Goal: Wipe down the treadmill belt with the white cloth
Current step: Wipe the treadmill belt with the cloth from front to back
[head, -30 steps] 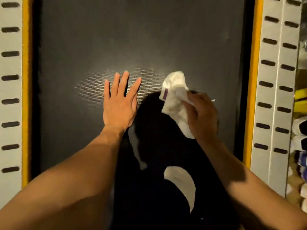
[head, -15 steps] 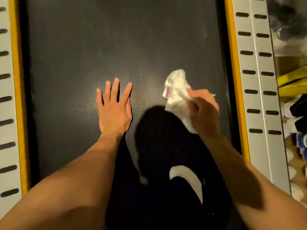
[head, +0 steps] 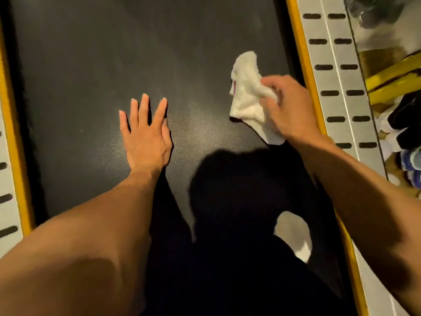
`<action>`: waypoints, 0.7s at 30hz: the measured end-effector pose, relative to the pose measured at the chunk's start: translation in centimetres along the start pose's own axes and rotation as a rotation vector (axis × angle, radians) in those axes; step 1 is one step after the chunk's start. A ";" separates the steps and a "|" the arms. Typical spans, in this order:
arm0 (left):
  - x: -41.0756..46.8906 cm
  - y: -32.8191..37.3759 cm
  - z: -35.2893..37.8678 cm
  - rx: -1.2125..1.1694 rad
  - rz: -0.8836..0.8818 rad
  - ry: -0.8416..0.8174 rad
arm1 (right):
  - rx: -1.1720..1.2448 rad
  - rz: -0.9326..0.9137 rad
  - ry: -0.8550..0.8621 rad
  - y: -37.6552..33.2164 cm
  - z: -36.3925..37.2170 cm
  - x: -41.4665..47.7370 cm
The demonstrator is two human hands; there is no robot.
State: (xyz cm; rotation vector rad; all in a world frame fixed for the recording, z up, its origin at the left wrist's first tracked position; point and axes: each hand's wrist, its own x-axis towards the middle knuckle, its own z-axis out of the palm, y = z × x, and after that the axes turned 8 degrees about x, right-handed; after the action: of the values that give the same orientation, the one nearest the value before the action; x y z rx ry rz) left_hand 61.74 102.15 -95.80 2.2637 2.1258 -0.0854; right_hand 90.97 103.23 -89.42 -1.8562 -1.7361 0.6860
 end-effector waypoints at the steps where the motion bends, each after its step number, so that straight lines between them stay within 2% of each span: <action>1: 0.0 0.0 0.0 -0.006 -0.003 0.007 | -0.064 0.027 -0.018 0.2 0.0 0.7; 4: 0.3 0.0 -0.2 -0.016 -0.013 0.008 | -0.240 0.096 -0.179 1.0 1.6 0.3; 7: -0.1 0.1 0.0 0.001 -0.008 0.015 | -0.026 0.138 -0.220 -0.2 2.4 -2.3; 10: 0.0 -0.1 0.0 0.000 0.000 0.000 | 0.096 0.011 -0.325 -1.8 2.6 -5.5; 16: 0.2 0.1 -0.1 0.016 -0.013 -0.009 | 0.114 0.061 -0.205 -1.1 -2.6 -1.5; 18: 0.1 0.0 0.1 0.044 -0.011 -0.011 | -0.020 0.040 -0.152 0.1 -2.0 0.5; 21: 0.1 0.1 0.2 0.036 -0.006 -0.008 | -0.210 0.040 -0.188 1.1 1.1 0.0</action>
State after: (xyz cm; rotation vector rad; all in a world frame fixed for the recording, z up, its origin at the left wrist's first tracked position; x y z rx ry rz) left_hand 61.83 102.24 -96.01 2.2729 2.1449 -0.1338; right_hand 91.05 103.20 -90.98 -2.0269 -1.9611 0.7388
